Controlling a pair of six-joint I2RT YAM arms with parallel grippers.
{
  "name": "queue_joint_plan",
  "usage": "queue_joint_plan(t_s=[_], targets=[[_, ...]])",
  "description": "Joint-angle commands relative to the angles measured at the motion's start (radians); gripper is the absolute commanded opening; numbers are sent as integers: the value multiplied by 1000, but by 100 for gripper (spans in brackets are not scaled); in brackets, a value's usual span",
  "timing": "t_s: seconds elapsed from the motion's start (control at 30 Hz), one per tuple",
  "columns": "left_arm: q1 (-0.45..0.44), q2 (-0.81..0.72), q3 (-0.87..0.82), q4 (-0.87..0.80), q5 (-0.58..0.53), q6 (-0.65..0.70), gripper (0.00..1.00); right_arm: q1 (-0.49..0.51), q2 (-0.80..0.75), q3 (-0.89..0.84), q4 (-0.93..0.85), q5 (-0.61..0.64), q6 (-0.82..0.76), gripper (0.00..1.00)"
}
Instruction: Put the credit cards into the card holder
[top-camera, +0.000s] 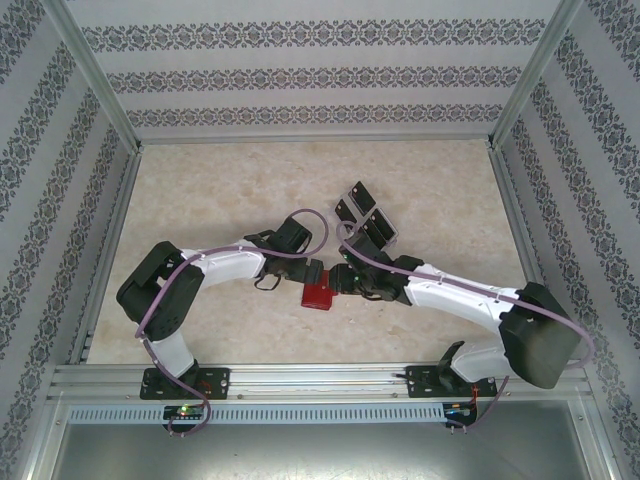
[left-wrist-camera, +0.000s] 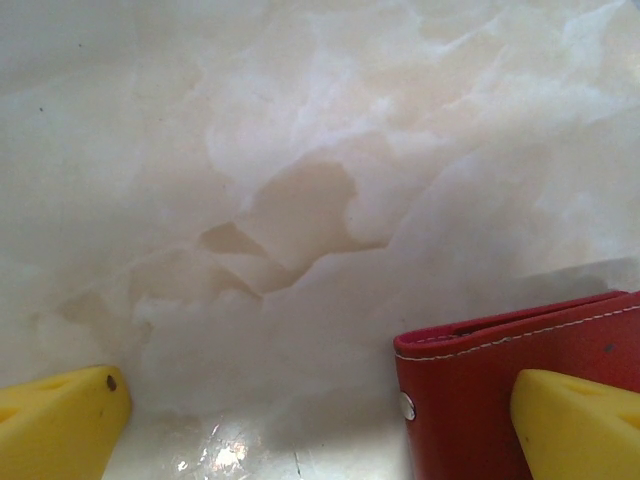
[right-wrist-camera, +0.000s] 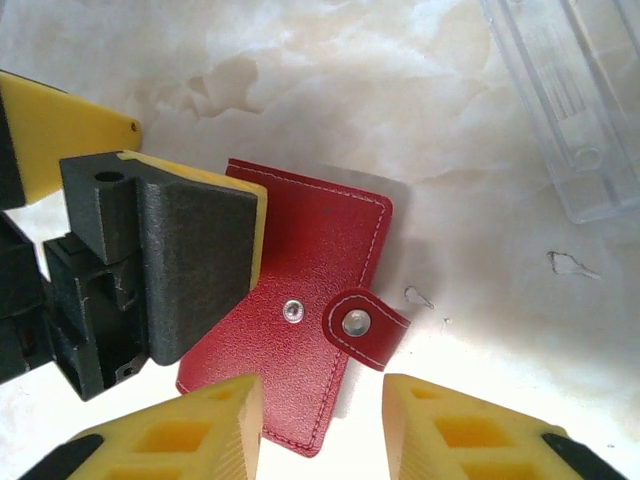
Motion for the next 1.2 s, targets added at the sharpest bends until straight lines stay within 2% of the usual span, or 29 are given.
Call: queue_joint_plan(t_s=[0.0,0.43,0.63,0.77,0.97,1.17], targets=[[2,40,-29,-71,-58,-23,100,-9,56,47,-75,25,-36,38],[-1,41,-60,-43,-52,-46,100,2,207,174,-117,53,-101,42],[-1,41,-65,-32,-47,-49,100,5,270,225,-158,83,-132,41],[-1,44,-69,-22,-40,-54,100,6,286,231,-173,98,-143,33],[-1,43,-71,-20,-38,-54,100,6,273,214,-178,104,-142,15],[-1,42,-70,-20,-37,-52,100,6,248,201,-177,98,-137,5]])
